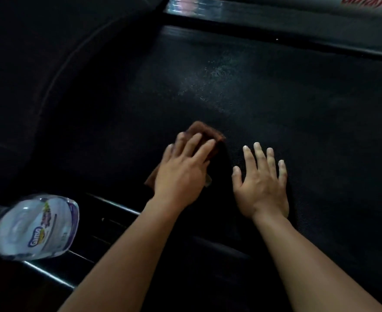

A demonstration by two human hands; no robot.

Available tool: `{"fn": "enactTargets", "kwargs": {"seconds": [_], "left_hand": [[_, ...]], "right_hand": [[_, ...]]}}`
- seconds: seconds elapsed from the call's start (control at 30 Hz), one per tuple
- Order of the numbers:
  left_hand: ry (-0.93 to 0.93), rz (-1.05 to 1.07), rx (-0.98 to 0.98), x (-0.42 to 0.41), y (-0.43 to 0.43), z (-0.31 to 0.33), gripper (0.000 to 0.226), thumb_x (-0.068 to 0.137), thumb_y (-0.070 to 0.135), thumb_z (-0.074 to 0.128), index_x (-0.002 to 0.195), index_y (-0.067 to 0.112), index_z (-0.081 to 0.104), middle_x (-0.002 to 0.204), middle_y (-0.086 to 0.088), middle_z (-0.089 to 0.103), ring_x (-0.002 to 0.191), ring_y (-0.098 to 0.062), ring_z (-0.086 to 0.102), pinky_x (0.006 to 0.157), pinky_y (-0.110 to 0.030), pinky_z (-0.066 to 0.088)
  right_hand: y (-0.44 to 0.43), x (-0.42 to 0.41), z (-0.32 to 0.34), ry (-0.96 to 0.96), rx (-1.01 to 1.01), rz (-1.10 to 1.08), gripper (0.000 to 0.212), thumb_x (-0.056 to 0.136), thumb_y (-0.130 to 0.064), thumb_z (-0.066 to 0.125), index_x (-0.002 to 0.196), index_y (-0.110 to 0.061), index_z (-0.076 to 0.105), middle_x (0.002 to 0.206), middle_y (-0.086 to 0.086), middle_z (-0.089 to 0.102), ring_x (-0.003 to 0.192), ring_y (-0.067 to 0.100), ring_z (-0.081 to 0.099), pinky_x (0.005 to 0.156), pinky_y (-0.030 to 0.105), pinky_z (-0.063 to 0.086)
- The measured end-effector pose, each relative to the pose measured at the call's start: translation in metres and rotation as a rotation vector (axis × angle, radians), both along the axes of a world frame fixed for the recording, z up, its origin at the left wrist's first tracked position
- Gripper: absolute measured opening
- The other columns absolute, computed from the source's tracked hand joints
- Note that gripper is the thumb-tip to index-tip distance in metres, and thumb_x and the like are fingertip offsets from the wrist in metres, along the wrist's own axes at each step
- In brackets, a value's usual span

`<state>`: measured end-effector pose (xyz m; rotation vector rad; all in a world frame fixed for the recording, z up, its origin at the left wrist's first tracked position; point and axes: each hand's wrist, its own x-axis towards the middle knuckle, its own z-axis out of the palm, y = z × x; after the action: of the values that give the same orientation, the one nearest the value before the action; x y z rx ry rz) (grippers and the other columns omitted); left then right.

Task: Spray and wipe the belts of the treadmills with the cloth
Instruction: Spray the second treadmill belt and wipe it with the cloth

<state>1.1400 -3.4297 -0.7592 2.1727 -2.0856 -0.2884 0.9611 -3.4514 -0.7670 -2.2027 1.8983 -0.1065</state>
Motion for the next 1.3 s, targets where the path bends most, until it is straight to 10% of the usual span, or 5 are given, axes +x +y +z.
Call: {"fn": "enactTargets", "kwargs": {"seconds": [0.3,0.63,0.83,1.1,1.3], "left_hand": [[0.087,0.959,-0.015,0.135,-0.011,0.006,0.053,0.105,0.036,0.033,0.156,0.031,0.021,0.168,-0.003,0.011,0.151,-0.043,0.008,0.121,-0.056,0.014],[0.025,0.430,0.104,0.089,-0.127,0.014,0.072,0.100,0.039,0.047,0.161,0.026,0.011,0.169,-0.006,0.004,0.153,-0.041,0.003,0.123,-0.048,0.016],[0.077,0.078,0.050,-0.001,-0.052,0.008,0.062,0.104,0.037,0.037,0.159,0.034,0.010,0.169,0.002,0.001,0.155,-0.030,-0.004,0.126,-0.044,0.007],[0.136,0.959,-0.013,0.109,0.011,0.010,0.061,0.104,0.032,0.042,0.159,0.029,0.018,0.169,-0.003,0.007,0.153,-0.039,0.008,0.123,-0.049,0.013],[0.135,1.019,0.048,0.161,-0.063,0.018,0.082,0.093,0.040,0.062,0.158,0.028,0.015,0.168,-0.009,0.005,0.152,-0.043,0.005,0.123,-0.052,0.011]], "right_hand": [[0.000,0.000,0.000,-0.006,0.000,0.001,0.062,0.100,-0.049,0.021,0.158,-0.026,0.016,0.167,0.001,0.006,0.153,0.024,-0.002,0.123,0.047,-0.003],[0.001,-0.001,-0.005,-0.004,-0.040,0.007,0.063,0.098,-0.050,0.019,0.156,-0.026,0.020,0.166,0.002,0.013,0.153,0.025,0.002,0.123,0.049,0.001],[-0.002,0.000,-0.002,-0.005,-0.006,-0.001,0.069,0.093,-0.053,0.013,0.157,-0.029,0.017,0.166,-0.002,0.007,0.153,0.022,-0.002,0.123,0.047,-0.003],[-0.001,0.001,-0.002,0.021,-0.004,-0.002,0.062,0.100,-0.048,0.022,0.157,-0.026,0.018,0.166,0.001,0.008,0.153,0.024,0.000,0.123,0.049,0.001],[-0.001,0.001,-0.005,-0.003,-0.036,0.005,0.066,0.095,-0.052,0.017,0.156,-0.026,0.021,0.166,0.002,0.013,0.153,0.025,0.004,0.123,0.048,0.001]]}}
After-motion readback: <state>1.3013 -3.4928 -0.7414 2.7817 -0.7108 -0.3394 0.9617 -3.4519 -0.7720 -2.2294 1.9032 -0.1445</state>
